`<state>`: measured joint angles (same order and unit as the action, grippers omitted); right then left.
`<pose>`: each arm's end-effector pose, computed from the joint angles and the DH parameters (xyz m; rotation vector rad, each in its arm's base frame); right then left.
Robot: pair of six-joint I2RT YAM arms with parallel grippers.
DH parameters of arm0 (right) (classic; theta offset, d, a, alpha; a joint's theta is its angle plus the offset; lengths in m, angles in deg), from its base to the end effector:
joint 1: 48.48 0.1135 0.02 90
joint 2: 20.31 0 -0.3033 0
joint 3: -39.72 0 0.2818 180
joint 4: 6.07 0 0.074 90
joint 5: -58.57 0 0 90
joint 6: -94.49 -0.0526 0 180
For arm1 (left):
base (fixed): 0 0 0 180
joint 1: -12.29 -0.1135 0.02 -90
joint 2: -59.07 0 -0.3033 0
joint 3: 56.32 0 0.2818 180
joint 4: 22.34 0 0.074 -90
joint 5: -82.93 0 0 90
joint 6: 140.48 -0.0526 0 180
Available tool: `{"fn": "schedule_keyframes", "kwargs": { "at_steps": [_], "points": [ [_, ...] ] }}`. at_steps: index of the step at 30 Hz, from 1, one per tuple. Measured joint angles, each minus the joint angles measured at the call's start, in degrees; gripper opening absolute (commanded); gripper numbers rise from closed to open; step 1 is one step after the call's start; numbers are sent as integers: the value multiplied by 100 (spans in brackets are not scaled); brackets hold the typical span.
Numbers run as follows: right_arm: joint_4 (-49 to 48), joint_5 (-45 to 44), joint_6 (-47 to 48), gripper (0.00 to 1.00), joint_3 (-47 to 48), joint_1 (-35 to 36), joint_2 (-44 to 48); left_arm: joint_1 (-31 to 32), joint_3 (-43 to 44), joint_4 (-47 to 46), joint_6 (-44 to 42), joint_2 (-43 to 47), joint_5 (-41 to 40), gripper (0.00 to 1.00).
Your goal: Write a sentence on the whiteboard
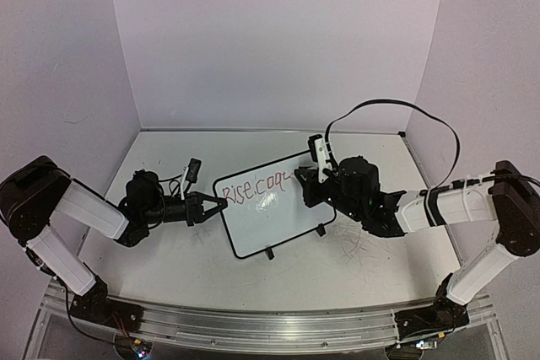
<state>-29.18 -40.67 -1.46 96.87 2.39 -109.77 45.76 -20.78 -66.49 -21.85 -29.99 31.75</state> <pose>0.2461 0.2891 0.2460 -0.5610 1.6742 0.5881 0.2287 -0.1908 0.1715 0.6226 1.8013 -1.3504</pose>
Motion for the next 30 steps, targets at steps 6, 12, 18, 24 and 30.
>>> {"fn": "schedule_keyframes", "kwargs": {
  "at_steps": [6,12,18,24,30],
  "points": [
    [31,-58,55,0,19,-44,15,0,2,-2,1,-10,2,0],
    [54,-78,101,0,147,-77,7,0,4,-2,-7,-11,3,0],
    [53,-99,119,0,208,-98,-12,0,4,-2,-8,-11,4,0],
    [53,-79,73,0,204,-100,-14,0,4,-1,-8,-11,4,0],
    [16,46,-72,0,77,-107,-12,0,7,0,-1,-11,2,0]
  ]
}}
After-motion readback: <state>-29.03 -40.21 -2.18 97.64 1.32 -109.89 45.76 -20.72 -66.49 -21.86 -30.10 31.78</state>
